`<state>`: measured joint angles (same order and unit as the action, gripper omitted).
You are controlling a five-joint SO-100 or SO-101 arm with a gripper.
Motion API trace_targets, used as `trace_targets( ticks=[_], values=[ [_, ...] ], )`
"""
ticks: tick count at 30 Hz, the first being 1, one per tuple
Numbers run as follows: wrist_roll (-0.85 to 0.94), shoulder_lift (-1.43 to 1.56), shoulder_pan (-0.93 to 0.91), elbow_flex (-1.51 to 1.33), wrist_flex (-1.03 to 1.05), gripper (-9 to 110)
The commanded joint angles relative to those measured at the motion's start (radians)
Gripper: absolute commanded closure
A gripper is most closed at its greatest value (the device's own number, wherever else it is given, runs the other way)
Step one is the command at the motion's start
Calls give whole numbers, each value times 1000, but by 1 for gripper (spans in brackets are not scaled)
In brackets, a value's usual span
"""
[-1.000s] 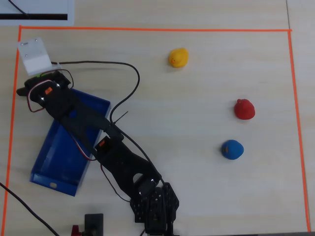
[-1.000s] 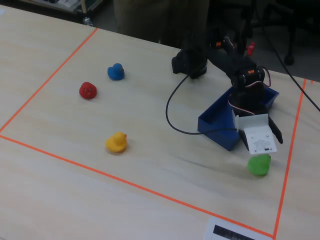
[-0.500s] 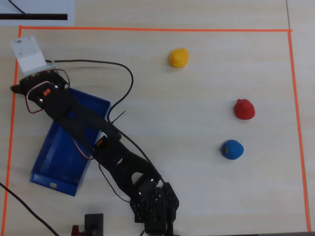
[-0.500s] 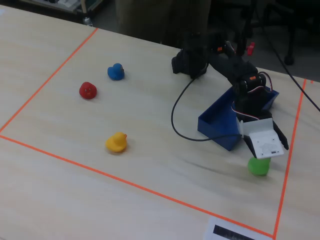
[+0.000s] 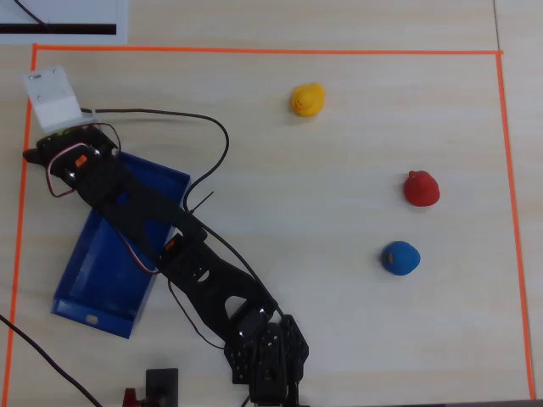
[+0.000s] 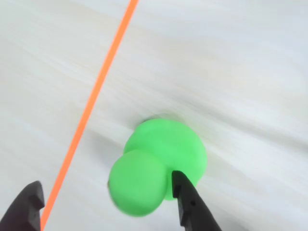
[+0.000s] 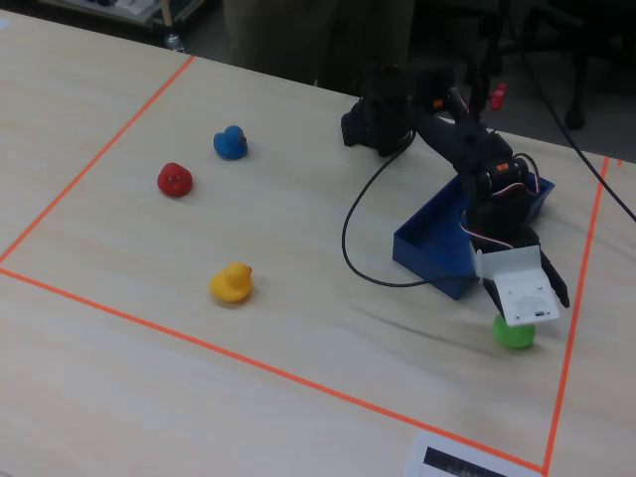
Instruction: Grasp green duck and put it into box.
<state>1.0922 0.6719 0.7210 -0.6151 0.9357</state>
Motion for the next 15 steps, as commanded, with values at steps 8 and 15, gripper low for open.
trace_targets(
  ticks=[8,15],
  values=[
    [-3,3,6,51,-26,102],
    [-60,140,-61,255,117,102]
  ],
)
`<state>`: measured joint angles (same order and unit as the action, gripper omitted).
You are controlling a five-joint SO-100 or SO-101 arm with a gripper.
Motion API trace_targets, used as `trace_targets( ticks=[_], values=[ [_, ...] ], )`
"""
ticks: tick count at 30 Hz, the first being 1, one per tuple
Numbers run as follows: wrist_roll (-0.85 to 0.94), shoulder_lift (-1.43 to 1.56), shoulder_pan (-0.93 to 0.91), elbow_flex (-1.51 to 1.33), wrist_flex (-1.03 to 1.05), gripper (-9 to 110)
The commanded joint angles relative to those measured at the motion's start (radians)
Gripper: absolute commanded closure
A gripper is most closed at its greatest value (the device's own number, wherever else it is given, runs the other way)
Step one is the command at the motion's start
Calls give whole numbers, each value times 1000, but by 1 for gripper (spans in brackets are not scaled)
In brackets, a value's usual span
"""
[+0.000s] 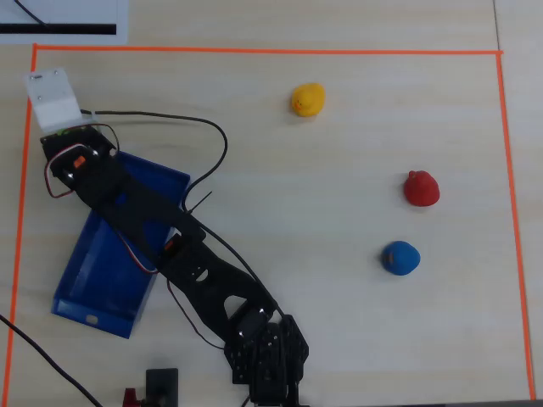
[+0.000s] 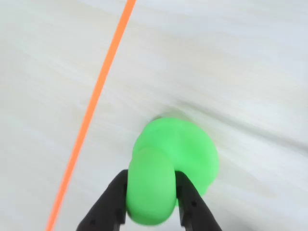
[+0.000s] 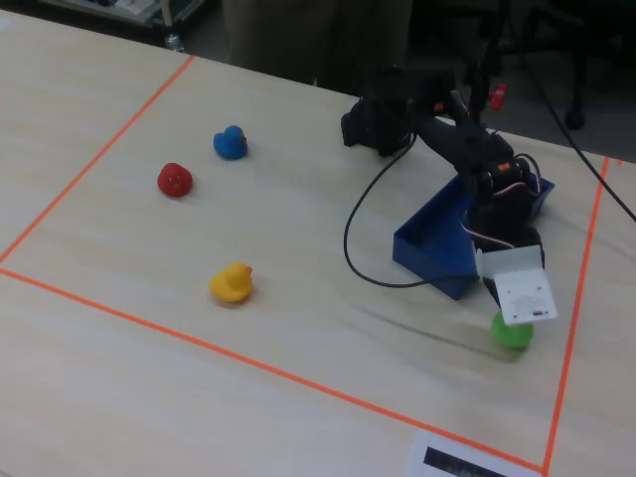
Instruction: Grasp green duck and put it into box.
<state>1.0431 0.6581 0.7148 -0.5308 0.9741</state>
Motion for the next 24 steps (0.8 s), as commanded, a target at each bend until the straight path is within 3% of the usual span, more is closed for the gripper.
trace_targets(
  ticks=[1,7,12,17,24],
  values=[
    [-11,207,-67,181,112,102],
    [-37,499,-126,147,367,102],
    [-61,692,-169,-129,606,101],
    [-137,966,-138,-706,448,101],
    [-242,982,-75,-1000,308,101]
  ],
)
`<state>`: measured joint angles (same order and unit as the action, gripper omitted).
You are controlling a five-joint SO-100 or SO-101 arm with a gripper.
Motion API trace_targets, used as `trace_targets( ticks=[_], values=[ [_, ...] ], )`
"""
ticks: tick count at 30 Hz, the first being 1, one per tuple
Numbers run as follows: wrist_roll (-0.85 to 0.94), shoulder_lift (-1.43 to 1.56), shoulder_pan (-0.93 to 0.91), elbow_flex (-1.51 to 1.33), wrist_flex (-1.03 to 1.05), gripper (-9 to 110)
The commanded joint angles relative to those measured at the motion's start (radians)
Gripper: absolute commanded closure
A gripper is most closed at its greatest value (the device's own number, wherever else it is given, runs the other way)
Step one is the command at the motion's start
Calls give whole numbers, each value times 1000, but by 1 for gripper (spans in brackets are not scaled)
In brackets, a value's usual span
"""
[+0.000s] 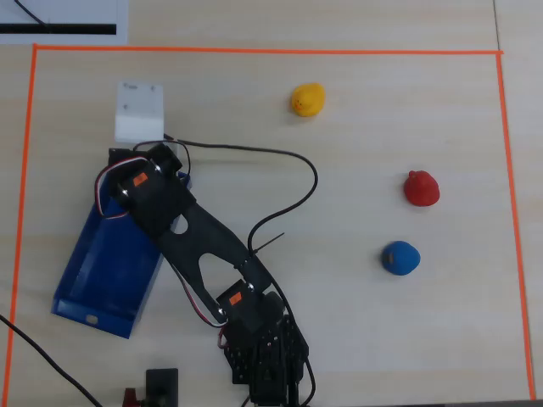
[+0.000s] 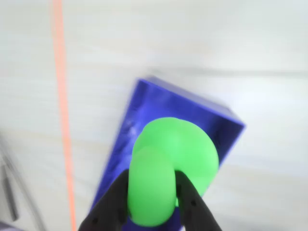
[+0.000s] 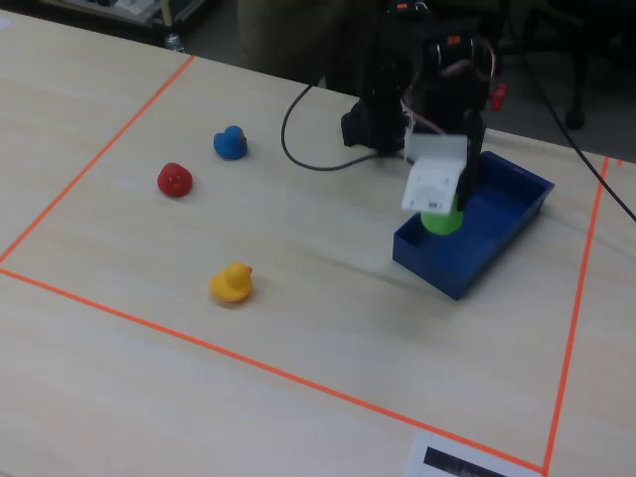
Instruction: Grasp green duck and put it into box.
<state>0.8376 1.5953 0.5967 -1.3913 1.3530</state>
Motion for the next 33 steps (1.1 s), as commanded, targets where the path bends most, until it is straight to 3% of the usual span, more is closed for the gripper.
trace_targets(
  ticks=[1,12,20,24,28,33],
  values=[
    [-54,43,64,-158,-81,101],
    [-84,-12,206,-202,-107,101],
    [-23,-6,212,-190,-91,66],
    [-6,-5,164,-121,-75,76],
    [43,21,54,20,-118,99],
    [158,67,-103,137,-207,101]
  ],
)
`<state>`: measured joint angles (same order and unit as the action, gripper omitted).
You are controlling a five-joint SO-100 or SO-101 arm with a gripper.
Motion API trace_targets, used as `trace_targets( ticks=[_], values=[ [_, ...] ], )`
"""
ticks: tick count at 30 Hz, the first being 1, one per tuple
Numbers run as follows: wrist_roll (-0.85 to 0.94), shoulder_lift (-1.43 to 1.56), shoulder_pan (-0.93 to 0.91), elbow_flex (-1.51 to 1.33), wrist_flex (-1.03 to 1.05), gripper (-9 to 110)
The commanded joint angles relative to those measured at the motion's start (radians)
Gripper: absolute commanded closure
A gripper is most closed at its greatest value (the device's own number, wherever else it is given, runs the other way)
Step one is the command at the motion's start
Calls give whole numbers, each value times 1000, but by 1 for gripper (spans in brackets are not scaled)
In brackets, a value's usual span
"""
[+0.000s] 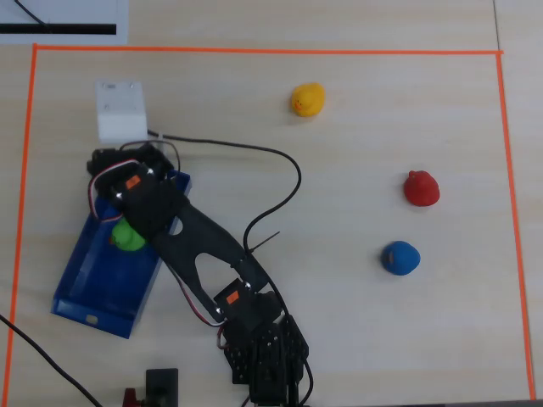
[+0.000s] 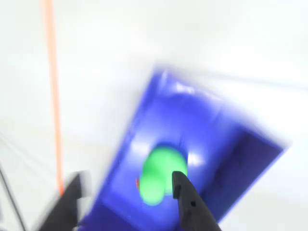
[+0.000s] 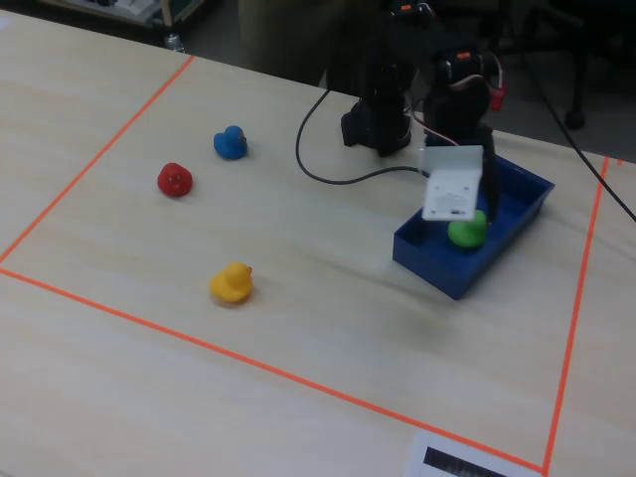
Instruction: Grasp green duck and put it into box.
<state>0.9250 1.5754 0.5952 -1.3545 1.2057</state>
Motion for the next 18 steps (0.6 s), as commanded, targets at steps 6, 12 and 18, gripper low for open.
trace_targets(
  ticks=[6,12,18],
  values=[
    [195,299,-270,-161,-390,101],
    [345,637,-390,-632,-666,101],
    [471,1032,-451,-1108,-732,101]
  ],
)
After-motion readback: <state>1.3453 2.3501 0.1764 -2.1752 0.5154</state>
